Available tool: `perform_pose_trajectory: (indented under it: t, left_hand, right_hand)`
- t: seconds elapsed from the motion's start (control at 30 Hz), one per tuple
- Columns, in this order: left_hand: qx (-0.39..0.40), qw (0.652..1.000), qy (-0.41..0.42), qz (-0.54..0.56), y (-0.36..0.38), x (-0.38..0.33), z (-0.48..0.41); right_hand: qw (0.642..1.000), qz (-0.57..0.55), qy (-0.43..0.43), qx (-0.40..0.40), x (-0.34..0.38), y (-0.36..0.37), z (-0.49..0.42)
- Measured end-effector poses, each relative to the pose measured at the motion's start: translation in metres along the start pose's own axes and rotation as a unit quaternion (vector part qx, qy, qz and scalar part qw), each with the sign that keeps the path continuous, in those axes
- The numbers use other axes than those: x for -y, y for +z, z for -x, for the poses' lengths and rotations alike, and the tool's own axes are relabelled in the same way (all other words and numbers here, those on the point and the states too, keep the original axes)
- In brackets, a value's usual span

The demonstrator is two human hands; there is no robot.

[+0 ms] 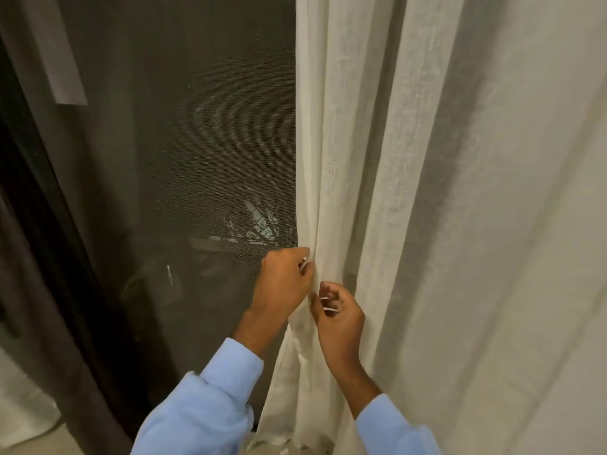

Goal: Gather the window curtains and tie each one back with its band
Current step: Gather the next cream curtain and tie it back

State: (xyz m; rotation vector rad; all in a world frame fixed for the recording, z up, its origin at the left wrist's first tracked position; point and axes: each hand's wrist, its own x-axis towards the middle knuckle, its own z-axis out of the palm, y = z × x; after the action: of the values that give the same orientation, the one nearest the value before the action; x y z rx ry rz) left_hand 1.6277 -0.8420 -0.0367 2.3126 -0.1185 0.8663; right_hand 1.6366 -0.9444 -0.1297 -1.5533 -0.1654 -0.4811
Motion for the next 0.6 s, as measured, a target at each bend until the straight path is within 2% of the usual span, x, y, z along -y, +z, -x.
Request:
perform_pose_trajectory:
  t: [0.2, 0.3, 0.47, 0.6]
  left_hand:
    - [0.012, 1.000, -0.012, -0.020, 0.005, 0.003, 0.003]
    - [0.019, 1.000, 0.007, -0.021, 0.010, 0.001, 0.010]
    - [0.006, 0.999, 0.031, -0.016, 0.019, 0.000, 0.015]
    - [-0.014, 0.999, 0.022, -0.032, 0.021, 0.002, 0.013]
  right_hand:
    - [0.999, 0.005, -0.037, -0.007, -0.005, 0.007, -0.005]
    - [0.998, 0.020, -0.063, -0.001, -0.009, 0.009, -0.006]
    - [0.999, -0.025, -0.022, 0.013, -0.008, 0.005, -0.008]
    - [0.994, 0.028, -0.090, 0.050, -0.003, -0.010, 0.000]
